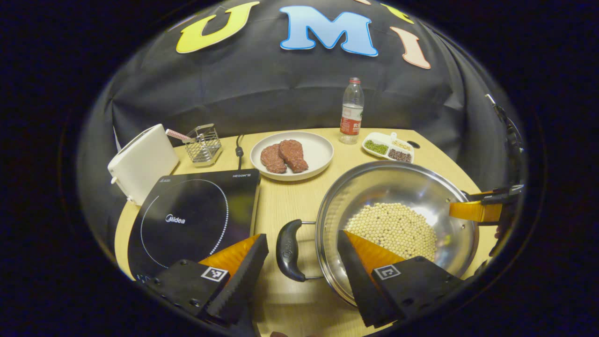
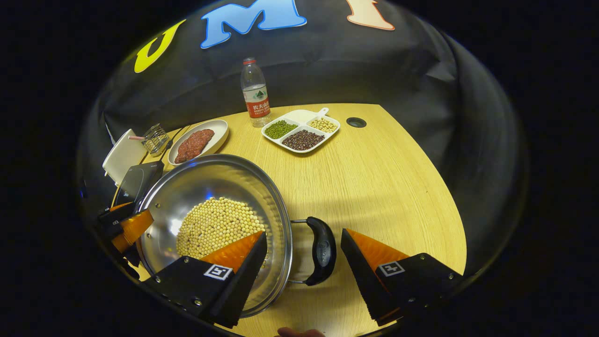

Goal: First push the handle of the pot to place it horizontally, then grasp the pot with both hands and set it on the induction cooktop.

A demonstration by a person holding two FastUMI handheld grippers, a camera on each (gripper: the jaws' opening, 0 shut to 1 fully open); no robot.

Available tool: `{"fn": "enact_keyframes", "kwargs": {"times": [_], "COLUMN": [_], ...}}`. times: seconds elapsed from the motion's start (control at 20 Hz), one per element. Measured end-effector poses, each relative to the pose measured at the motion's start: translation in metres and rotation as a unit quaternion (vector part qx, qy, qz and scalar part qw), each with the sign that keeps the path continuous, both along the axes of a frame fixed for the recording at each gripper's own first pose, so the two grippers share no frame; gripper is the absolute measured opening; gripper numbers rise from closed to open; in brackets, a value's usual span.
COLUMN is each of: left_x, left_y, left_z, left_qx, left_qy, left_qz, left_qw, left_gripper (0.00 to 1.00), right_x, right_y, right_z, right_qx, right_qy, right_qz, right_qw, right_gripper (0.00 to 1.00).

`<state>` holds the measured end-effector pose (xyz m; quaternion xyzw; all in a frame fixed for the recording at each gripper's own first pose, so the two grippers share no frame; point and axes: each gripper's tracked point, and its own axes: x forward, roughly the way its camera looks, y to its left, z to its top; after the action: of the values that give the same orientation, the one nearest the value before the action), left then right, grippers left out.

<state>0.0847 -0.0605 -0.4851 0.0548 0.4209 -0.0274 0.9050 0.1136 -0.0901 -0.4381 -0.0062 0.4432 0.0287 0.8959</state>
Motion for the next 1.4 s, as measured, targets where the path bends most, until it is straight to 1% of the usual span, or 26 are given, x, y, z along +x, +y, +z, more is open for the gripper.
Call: {"fn": "enact_keyframes", "kwargs": {"times": [0.1,0.15,0.2,0.25,0.3,0.35,0.4,0.5,0.55,0.6,0.65,0.7,0.75,0.8,0.85,0.9,0.95,1.0,1.1,1.3,1.35,1.4], "left_x": [0.002,0.002,0.002,0.003,0.003,0.003,0.002,0.002,0.002,0.001,0.002,0.001,0.003,0.002,0.003,0.003,0.004,0.004,0.003,0.007,0.009,0.011], "left_y": [0.001,0.002,0.002,0.004,0.004,0.006,0.003,0.001,0.001,0.002,0.002,0.001,0.001,0.001,0.001,0.002,0.0,0.001,0.002,0.004,0.005,0.006], "left_z": [-0.005,-0.006,-0.009,-0.01,-0.012,-0.015,-0.019,-0.018,-0.016,-0.019,-0.019,-0.02,-0.022,-0.02,-0.019,-0.019,-0.018,-0.017,-0.017,-0.012,-0.007,0.0], "left_qx": [0.005,0.007,0.009,0.014,0.02,0.027,0.025,0.03,0.033,0.032,0.028,0.024,0.023,0.023,0.024,0.023,0.018,0.011,0.003,-0.009,-0.011,-0.012], "left_qy": [-0.003,-0.003,-0.002,-0.003,-0.003,0.0,0.001,-0.003,-0.006,-0.006,-0.007,-0.008,-0.01,-0.011,-0.011,-0.012,-0.013,-0.012,-0.006,-0.003,-0.005,-0.008], "left_qz": [0.005,0.007,0.009,0.01,0.009,0.007,0.004,-0.001,-0.001,0.002,0.006,0.008,0.007,0.006,0.004,0.002,0.004,0.004,-0.001,-0.009,-0.012,-0.015], "left_qw": [1.0,1.0,1.0,1.0,1.0,1.0,1.0,1.0,0.999,0.999,1.0,1.0,1.0,1.0,1.0,1.0,1.0,1.0,1.0,1.0,1.0,1.0], "left_gripper": [0.99,0.97,0.97,0.94,0.95,0.84,0.85,0.8,0.8,0.72,0.76,0.75,0.74,0.77,0.69,0.72,0.73,0.69,0.66,0.65,0.69,0.65], "right_x": [0.004,0.005,0.006,0.006,0.007,0.007,0.007,0.006,0.007,0.008,0.009,0.009,0.007,0.008,0.008,0.008,0.007,0.007,0.006,0.002,-0.001,-0.003], "right_y": [-0.003,-0.003,-0.003,-0.007,-0.007,-0.006,-0.002,0.0,0.0,-0.001,0.001,0.001,0.001,0.0,0.001,0.001,0.001,0.0,0.001,0.003,0.004,0.005], "right_z": [-0.006,-0.01,-0.011,-0.013,-0.015,-0.018,-0.021,-0.018,-0.017,-0.019,-0.019,-0.02,-0.02,-0.019,-0.019,-0.017,-0.019,-0.018,-0.016,-0.002,0.003,0.009], "right_qx": [-0.001,0.004,0.009,0.008,0.013,0.018,0.029,0.027,0.025,0.025,0.027,0.028,0.029,0.028,0.026,0.029,0.03,0.027,0.021,0.012,0.01,0.013], "right_qy": [-0.001,-0.001,-0.001,-0.003,-0.005,-0.005,-0.006,-0.008,-0.015,-0.015,-0.017,-0.018,-0.018,-0.02,-0.021,-0.025,-0.023,-0.022,-0.021,-0.027,-0.025,-0.026], "right_qz": [-0.003,-0.005,-0.008,-0.014,-0.015,-0.016,-0.011,-0.003,-0.001,-0.001,-0.001,-0.001,-0.002,-0.002,0.0,-0.009,-0.011,-0.015,-0.016,-0.026,-0.029,-0.033], "right_qw": [1.0,1.0,1.0,1.0,1.0,1.0,1.0,1.0,1.0,1.0,0.999,0.999,0.999,0.999,0.999,0.999,0.999,0.999,0.999,0.999,0.999,0.999], "right_gripper": [0.98,0.97,0.95,0.87,0.87,0.83,0.84,0.72,0.72,0.66,0.66,0.66,0.7,0.62,0.62,0.62,0.57,0.58,0.57,0.58,0.57,0.57]}}
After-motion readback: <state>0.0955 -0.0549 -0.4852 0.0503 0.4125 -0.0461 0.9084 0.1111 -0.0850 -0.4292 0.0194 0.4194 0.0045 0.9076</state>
